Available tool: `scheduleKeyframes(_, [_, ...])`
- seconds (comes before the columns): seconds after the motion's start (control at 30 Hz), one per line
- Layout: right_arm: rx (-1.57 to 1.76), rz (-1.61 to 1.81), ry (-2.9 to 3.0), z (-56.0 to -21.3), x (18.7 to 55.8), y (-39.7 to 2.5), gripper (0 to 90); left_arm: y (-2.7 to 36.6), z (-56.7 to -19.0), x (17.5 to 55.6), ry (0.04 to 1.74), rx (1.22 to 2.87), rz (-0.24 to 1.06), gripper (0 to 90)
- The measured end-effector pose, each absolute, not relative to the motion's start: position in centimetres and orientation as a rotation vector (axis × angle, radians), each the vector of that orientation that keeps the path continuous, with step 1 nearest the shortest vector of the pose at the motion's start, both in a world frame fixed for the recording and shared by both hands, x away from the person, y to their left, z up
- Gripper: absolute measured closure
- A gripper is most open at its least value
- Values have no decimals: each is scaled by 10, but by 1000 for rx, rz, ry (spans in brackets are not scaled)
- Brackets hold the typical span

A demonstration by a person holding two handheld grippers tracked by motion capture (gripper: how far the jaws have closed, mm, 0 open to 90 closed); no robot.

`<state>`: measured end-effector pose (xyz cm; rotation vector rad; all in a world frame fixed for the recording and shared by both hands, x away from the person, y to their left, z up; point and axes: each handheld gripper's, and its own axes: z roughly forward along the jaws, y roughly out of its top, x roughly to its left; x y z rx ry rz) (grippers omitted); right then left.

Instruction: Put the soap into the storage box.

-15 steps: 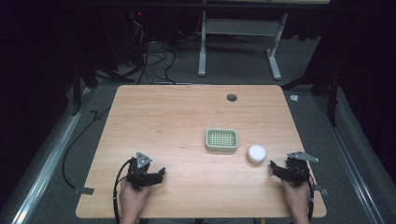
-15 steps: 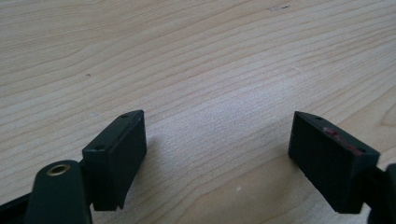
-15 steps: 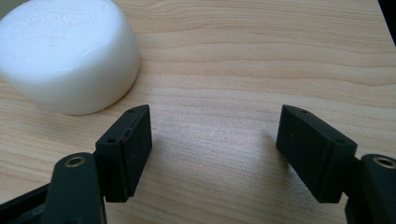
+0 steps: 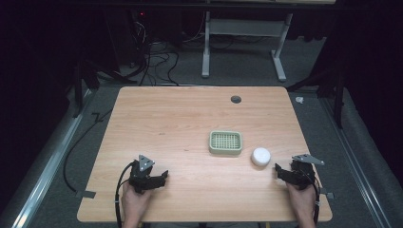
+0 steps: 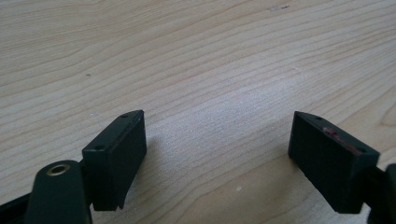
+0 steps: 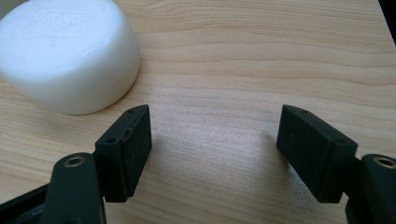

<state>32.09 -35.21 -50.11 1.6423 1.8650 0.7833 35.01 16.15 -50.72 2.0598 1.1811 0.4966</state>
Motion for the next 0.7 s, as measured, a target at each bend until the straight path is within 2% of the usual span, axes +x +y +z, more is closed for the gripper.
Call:
scheduleKeyframes(0.23, [1644, 794, 1882, -501, 321, -353, 240, 162, -507, 350, 1181, 2058, 495, 197])
scheduleKeyframes(0.7, [1644, 848, 1898, -497, 312, -346, 230, 162, -507, 350, 1181, 2058, 495, 197])
